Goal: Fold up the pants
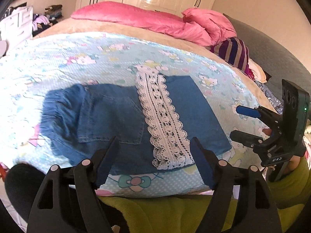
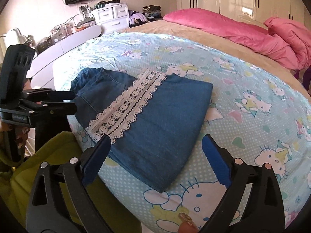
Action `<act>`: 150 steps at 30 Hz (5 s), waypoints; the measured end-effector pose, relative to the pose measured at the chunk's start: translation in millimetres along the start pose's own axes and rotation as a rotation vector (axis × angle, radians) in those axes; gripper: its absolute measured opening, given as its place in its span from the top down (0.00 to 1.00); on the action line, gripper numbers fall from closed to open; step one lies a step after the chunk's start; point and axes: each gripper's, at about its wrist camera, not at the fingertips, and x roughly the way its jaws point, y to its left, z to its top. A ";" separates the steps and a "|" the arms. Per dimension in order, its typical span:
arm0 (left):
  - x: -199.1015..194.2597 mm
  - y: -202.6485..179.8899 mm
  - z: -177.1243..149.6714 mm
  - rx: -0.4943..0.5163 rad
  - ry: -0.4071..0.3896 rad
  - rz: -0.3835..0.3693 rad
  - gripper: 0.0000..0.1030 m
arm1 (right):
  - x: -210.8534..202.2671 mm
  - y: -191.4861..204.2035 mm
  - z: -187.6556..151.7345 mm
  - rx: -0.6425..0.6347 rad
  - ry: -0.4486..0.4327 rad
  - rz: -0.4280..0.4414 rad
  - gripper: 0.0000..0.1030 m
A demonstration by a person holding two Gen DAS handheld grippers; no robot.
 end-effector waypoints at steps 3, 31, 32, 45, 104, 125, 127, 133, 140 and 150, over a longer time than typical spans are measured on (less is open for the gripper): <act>-10.7 3.1 0.8 0.005 -0.025 0.037 0.05 | -1.6 6.4 10.1 -0.020 -0.009 0.000 0.12; -61.1 82.4 -9.7 -0.180 -0.112 0.171 0.04 | 28.0 81.4 88.5 -0.188 -0.035 0.095 0.09; -59.7 84.3 -10.2 -0.185 -0.108 0.173 0.04 | 30.3 83.2 90.2 -0.192 -0.032 0.099 0.09; -31.5 110.5 -17.3 -0.261 -0.055 0.178 0.05 | 80.0 88.0 127.2 -0.212 0.025 0.167 0.09; 58.9 0.0 42.7 -0.170 0.046 -0.541 0.07 | 74.5 -36.6 133.1 0.014 -0.009 0.493 0.26; 65.1 -25.9 23.6 -0.073 0.145 -0.410 0.05 | 69.6 -75.6 53.4 0.106 0.081 0.141 0.26; 59.1 -27.0 23.5 -0.064 0.134 -0.386 0.05 | 54.7 -76.8 53.4 0.110 0.047 0.139 0.22; 47.6 -26.9 26.6 -0.054 0.102 -0.320 0.05 | 11.4 -76.7 49.6 0.101 -0.056 0.119 0.15; 39.0 -24.8 30.3 -0.043 0.074 -0.220 0.04 | -15.8 -72.1 37.4 0.071 -0.100 0.068 0.13; 32.1 -22.3 34.9 -0.023 0.053 -0.094 0.04 | -34.1 -55.5 11.6 0.002 -0.108 0.041 0.12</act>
